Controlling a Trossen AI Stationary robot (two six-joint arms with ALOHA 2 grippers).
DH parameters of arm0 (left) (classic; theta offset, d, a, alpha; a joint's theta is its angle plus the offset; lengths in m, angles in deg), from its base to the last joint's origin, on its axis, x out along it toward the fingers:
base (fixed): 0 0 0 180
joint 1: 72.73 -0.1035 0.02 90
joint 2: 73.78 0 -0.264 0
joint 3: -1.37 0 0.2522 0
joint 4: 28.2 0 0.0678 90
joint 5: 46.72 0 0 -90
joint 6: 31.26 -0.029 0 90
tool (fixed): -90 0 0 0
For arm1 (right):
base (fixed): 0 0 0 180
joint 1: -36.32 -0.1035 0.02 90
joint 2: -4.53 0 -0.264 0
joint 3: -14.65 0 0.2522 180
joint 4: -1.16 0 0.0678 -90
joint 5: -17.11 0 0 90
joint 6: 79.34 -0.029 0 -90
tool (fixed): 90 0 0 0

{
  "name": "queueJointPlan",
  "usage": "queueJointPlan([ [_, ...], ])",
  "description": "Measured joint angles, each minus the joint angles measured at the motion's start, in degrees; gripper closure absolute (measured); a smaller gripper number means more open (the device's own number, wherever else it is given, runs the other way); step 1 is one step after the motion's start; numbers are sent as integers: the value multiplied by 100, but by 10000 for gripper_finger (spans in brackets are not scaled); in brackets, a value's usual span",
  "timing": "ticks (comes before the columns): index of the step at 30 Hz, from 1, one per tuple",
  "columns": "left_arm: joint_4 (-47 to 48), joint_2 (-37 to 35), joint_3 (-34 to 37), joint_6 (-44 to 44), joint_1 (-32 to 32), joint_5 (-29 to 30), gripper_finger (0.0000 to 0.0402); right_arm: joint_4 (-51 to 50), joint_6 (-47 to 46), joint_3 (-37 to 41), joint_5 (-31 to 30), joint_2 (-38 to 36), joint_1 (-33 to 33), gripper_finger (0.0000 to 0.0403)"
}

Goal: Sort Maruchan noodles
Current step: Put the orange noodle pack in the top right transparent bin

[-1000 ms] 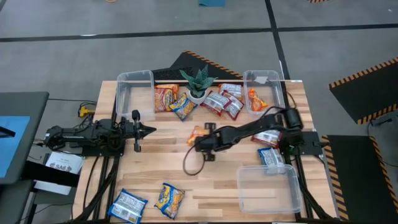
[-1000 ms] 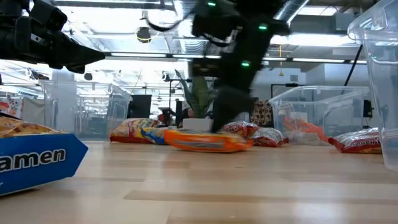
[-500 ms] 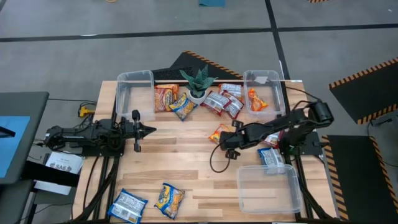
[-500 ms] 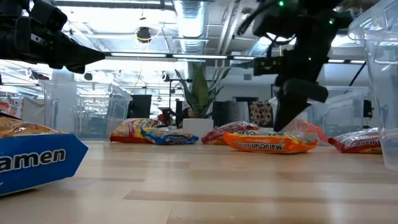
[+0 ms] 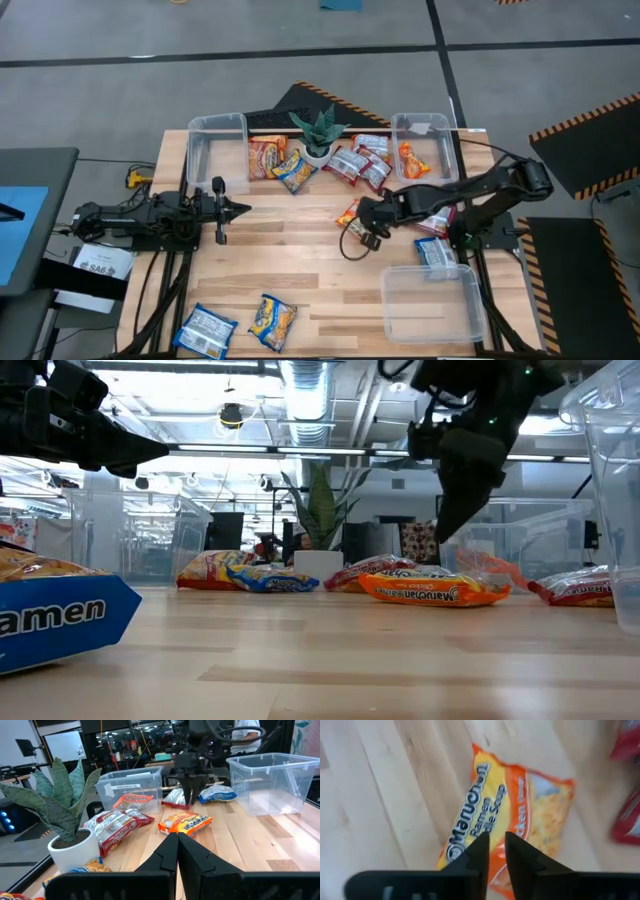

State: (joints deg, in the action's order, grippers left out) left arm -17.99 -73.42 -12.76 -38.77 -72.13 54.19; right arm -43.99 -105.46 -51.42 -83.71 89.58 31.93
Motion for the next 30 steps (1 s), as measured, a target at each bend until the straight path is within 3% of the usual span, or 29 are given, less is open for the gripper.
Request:
queueJointPlan([
  [4, -1, 0, 0, -1, 0, 1, 401, -59, -206, 0, 495, 195, 226, 254],
  [10, 0, 0, 0, 0, 0, 0, 401, -71, -41, 0, 493, 440, 443, 151],
  [14, -1, 0, -1, 0, 0, 0, 401, -46, -38, 11, 490, 440, 540, 109],
  [19, 0, 0, 0, -1, 0, 0, 401, -42, -42, 11, 180, 449, 563, 91],
  [30, 0, 2, -2, -2, 0, 0, 401, 328, -100, -55, 56, 1283, 401, 94],
])
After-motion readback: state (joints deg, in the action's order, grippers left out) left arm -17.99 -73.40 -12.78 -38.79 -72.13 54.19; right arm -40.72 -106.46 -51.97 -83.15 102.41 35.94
